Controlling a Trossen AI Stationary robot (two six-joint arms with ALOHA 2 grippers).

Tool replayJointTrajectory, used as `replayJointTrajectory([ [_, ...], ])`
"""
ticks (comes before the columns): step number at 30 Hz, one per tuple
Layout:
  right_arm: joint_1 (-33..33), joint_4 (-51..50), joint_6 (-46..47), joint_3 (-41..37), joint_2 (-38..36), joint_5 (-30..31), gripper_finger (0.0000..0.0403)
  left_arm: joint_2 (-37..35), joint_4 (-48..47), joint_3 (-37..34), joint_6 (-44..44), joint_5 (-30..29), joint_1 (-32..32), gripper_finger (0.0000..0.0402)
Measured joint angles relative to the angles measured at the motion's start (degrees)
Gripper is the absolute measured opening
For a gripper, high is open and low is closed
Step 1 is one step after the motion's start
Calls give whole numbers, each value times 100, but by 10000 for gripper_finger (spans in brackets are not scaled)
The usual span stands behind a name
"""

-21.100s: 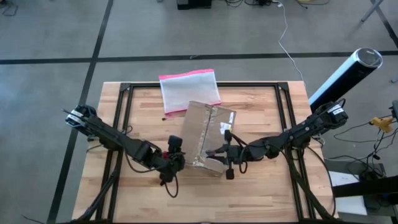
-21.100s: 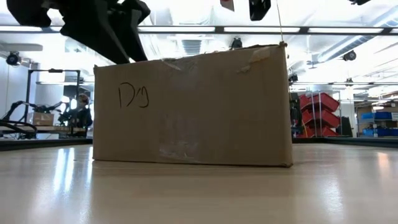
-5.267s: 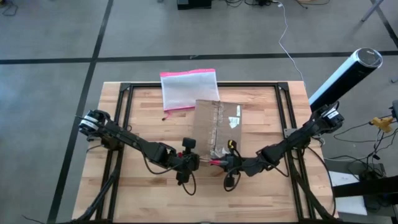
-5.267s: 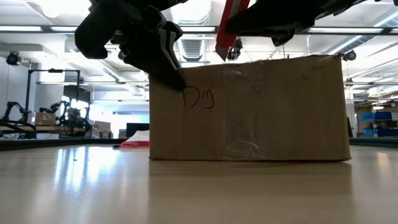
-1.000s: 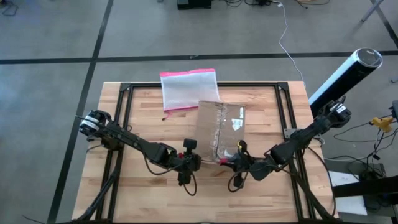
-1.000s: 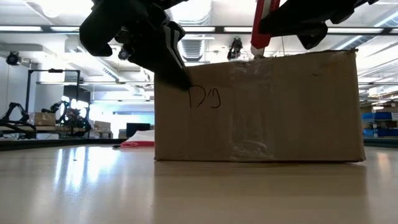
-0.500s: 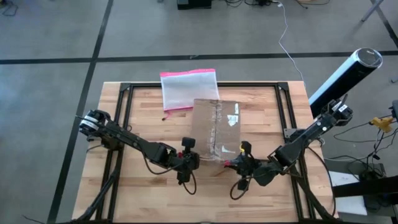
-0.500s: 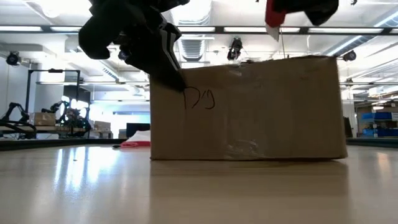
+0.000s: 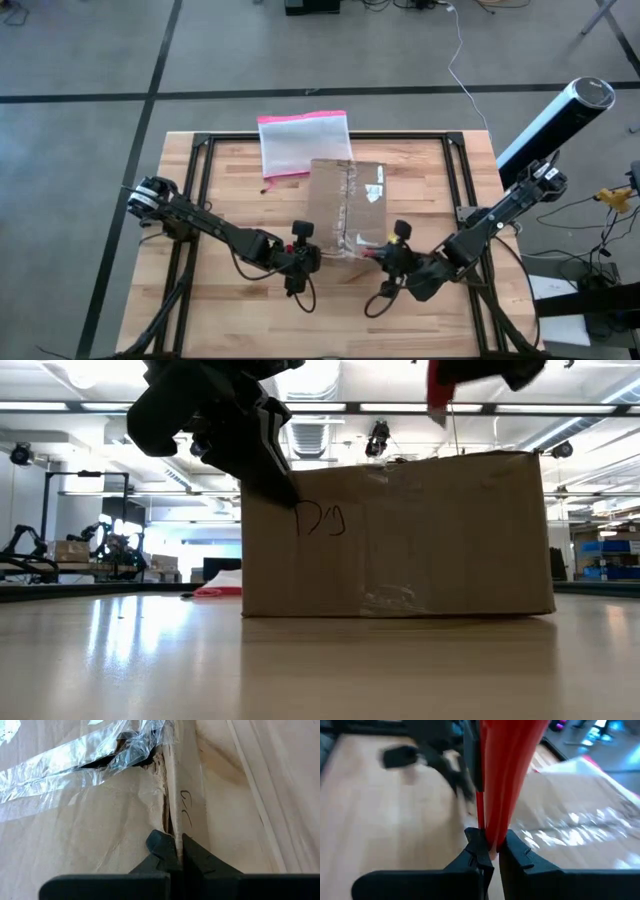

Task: Unpack boxes
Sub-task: Open the cardboard box using the box cutter

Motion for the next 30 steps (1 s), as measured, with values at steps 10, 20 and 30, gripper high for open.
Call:
replayJointTrajectory([
  [10,-11,-2186,2358,0,-590,967,6,-91,-60,-7,-49,46,-26,0],
  [20,-107,-5433,5891,-222,-606,-372,6,-99,-258,0,-314,49,-46,0],
  [30,-774,-5075,5712,-926,-404,-2074,6,-99,-243,0,-327,68,-48,0],
])
